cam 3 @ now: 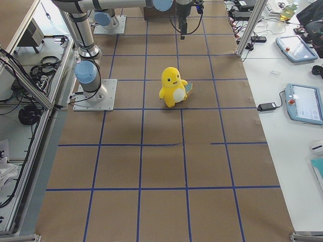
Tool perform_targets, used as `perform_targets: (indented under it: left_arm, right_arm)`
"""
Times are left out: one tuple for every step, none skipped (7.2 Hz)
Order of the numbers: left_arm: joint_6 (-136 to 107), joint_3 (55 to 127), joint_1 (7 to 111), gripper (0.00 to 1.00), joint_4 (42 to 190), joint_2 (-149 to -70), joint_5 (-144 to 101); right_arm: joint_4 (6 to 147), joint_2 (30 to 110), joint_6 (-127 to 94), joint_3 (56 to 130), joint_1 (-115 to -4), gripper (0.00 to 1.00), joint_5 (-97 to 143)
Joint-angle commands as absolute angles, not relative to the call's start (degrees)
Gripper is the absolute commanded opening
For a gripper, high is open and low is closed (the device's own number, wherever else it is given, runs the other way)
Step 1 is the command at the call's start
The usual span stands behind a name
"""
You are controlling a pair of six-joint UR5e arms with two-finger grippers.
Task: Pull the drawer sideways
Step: 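Move the left gripper down toward the white drawer handle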
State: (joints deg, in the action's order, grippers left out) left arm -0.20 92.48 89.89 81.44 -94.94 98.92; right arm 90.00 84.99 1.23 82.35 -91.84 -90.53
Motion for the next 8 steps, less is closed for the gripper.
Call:
perform_targets:
  left_arm:
    - [-3.3,98.2,90.2,1.00,75.8,-98.1,105.3]
    - [-4.5,100.0,90.2,1.00,74.5,-99.2,105.6]
    - [-5.7,101.8,90.2,1.00,71.6,-100.1,109.0]
    - [-11.5,103.9,90.2,1.00,70.7,-101.5,113.9]
    - [-12.1,104.8,90.2,1.00,69.8,-102.0,116.2]
    - [-13.5,104.8,90.2,1.00,69.6,-103.1,118.1]
    - [-14.6,104.9,90.1,1.00,70.2,-103.5,118.6]
    - [-14.7,105.8,89.9,1.00,70.4,-104.4,123.9]
  right_arm:
    - [90.0,85.0,1.2,82.4,-91.8,1.00,-90.5]
    - [90.0,85.0,1.2,82.4,-91.8,1.00,-90.5]
    - [90.0,85.0,1.2,82.4,-91.8,1.00,-90.5]
    - [90.0,85.0,1.2,82.4,-91.8,1.00,-90.5]
    - [90.0,85.0,1.2,82.4,-91.8,1.00,-90.5]
    - [90.0,85.0,1.2,82.4,-91.8,1.00,-90.5]
    - [90.0,85.0,1.2,82.4,-91.8,1.00,-90.5]
    - [90.0,85.0,1.2,82.4,-91.8,1.00,-90.5]
